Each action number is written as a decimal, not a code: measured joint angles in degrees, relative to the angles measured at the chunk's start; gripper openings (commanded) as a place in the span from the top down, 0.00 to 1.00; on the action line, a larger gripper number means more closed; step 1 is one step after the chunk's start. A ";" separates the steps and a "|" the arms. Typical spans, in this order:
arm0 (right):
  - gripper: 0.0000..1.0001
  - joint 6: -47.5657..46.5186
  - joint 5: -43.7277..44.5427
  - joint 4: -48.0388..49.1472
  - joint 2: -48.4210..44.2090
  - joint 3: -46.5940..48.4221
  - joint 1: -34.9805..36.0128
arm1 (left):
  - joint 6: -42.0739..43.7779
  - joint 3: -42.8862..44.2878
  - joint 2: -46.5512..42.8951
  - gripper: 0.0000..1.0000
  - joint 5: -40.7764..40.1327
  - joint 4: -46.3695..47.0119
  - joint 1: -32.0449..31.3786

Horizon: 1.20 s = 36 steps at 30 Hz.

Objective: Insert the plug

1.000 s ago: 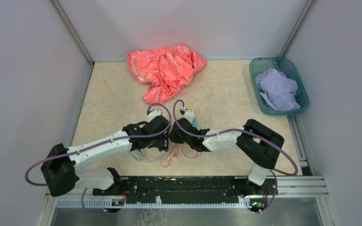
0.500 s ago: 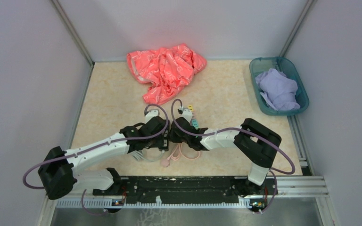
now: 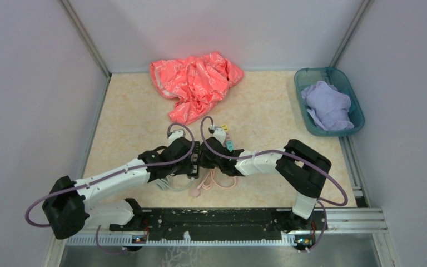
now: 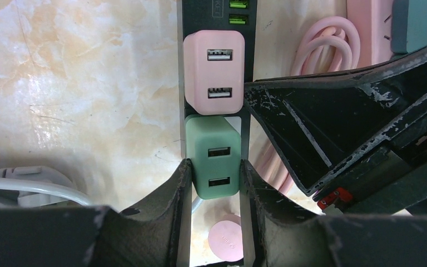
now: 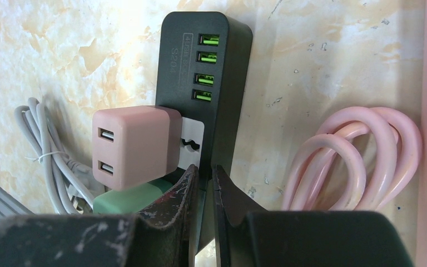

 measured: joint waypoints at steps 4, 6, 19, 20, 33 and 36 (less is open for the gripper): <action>0.87 0.00 0.00 -0.02 0.00 0.02 0.00 | 0.20 0.26 0.37 1.00 1.36 -0.07 0.74; 0.87 -0.02 0.11 -0.02 0.00 0.02 0.02 | 0.42 1.49 1.75 0.99 1.57 -1.03 0.87; 0.86 -0.94 0.26 -0.09 0.00 0.26 -0.04 | 0.50 3.85 3.43 0.45 1.53 -5.18 0.96; 0.86 -0.94 0.24 -0.07 0.00 0.26 -0.02 | 0.52 3.87 3.67 0.42 1.53 -5.60 0.96; 0.58 -3.67 1.42 -2.32 -2.08 0.24 0.00 | 4.09 9.01 -4.79 0.01 0.22 -10.84 3.32; 0.50 -6.14 3.21 -4.07 -6.21 0.24 0.02 | 6.32 9.94 -8.15 0.00 0.20 -10.36 5.95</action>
